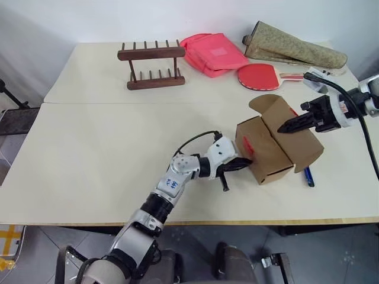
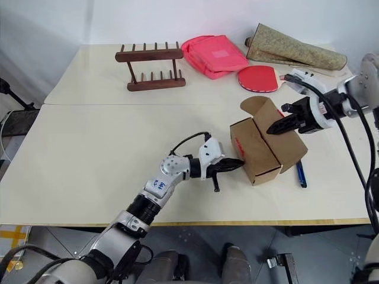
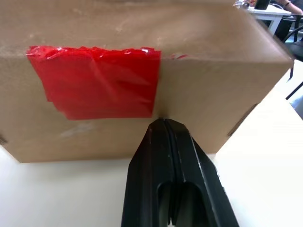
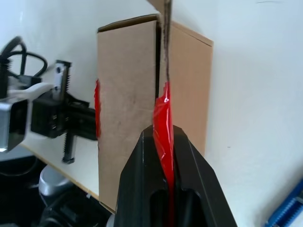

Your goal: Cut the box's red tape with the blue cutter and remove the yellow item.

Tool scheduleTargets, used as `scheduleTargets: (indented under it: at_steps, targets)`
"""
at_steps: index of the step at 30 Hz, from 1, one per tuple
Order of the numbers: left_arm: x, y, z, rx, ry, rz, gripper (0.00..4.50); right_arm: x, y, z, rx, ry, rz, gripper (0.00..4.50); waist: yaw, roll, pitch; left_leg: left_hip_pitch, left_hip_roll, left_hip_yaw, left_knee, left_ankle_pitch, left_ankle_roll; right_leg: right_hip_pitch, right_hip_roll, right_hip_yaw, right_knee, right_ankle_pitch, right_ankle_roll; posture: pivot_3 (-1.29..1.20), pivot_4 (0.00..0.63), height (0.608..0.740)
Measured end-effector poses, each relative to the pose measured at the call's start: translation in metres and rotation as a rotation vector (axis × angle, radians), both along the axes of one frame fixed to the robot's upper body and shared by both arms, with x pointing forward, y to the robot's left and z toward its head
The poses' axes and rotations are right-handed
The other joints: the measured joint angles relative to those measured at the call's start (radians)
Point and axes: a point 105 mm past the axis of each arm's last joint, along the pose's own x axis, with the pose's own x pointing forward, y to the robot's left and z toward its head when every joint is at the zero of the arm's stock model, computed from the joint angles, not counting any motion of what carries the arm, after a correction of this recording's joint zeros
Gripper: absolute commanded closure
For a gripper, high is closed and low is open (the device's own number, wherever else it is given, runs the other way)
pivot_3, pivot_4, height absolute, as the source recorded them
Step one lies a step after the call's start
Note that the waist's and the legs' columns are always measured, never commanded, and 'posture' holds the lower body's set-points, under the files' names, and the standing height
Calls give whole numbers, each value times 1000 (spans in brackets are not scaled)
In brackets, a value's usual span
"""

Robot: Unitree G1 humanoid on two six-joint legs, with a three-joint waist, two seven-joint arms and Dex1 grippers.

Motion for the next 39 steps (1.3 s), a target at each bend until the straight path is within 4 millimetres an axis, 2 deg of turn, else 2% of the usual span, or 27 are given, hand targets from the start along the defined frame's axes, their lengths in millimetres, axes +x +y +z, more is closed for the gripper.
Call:
scheduleTargets:
  at_steps: [2, 6, 10, 13, 16, 18, 19, 22, 25, 29, 34, 39]
  targets:
    - [0, 6, -4, 9, 2, 19, 4500, -1, 4, -3, -6, 15, 19, 4460, 0, 0, 0, -1, 0, 0, 1, 0, 0, 0, 0, 0, 0, 0, 0, 0, 150, 740]
    - [5, 20, 0, 17, -24, 58, 4500, -2, 12, -8, -13, 22, 52, 4460, 5, 0, 0, -8, 0, -4, 6, 0, 0, -3, 0, -2, 0, 0, 0, 0, 150, 740]
    - [11, 34, 9, 24, -41, 89, 4500, 2, 4, -22, -7, 22, -1, 4460, 6, 0, 0, -9, -1, -4, 7, 0, 0, -3, 0, -3, 0, 0, 0, 0, 150, 740]
    - [14, 46, 14, 41, -48, 107, 4500, 5, -4, -25, -14, 1, -48, 4460, 2, 0, 0, -9, 0, -4, 7, 0, 0, -3, 0, -3, 2, 0, 0, 0, 150, 740]
    - [3, 52, 23, 55, -38, 20, 4500, 6, -7, -27, -18, -14, -66, 4460, 0, 0, 0, -8, 0, -4, 7, 0, 0, -3, 1, -3, 3, 0, 0, 0, 150, 740]
    - [-10, 56, 37, 41, -18, -75, 4500, 5, -4, -26, -9, -27, -49, 4460, 0, 0, 0, -8, 1, -4, 7, 0, 0, -3, 1, -3, 3, 0, 0, 0, 150, 740]
    - [-16, 54, 48, 23, -21, -124, 4500, 4, -3, -26, -9, -32, -41, 4460, -1, 0, 0, -8, 1, -4, 7, 0, 0, -3, 1, -3, 4, 0, 0, 0, 150, 740]
    - [-18, 44, 84, -42, -72, -166, 4500, 2, -1, -27, -5, -39, -30, 4460, 3, -1, 0, -7, 1, -4, 8, 0, 0, -1, 2, -3, 4, 0, 0, 0, 150, 740]
    - [-16, 31, 98, -51, -111, -171, 4500, 1, -2, -27, -1, -46, -32, 4460, 2, -1, 0, -6, 1, -4, 8, 0, 0, 0, 2, -2, 3, 0, 0, 0, 150, 740]
    - [3, 2, 68, 109, -109, -86, 4500, 1, -2, -28, 15, -61, -37, 4460, 3, -2, 0, -6, -4, -2, 8, 0, 1, 1, 2, -3, 3, 0, 0, 0, 150, 740]
    - [8, -9, 69, 140, -187, -73, 4500, 0, -5, -30, 39, -76, -55, 4460, 1, -3, -1, -5, 1, -3, 8, 0, 1, 1, 3, -2, 4, 0, 0, 0, 150, 740]
    - [8, -7, 67, 199, -200, -83, 4500, -5, -4, -29, 74, -86, -34, 4460, 2, -3, -1, -5, 1, -2, 10, 0, 1, 1, 3, -1, 4, 0, 0, 0, 150, 740]
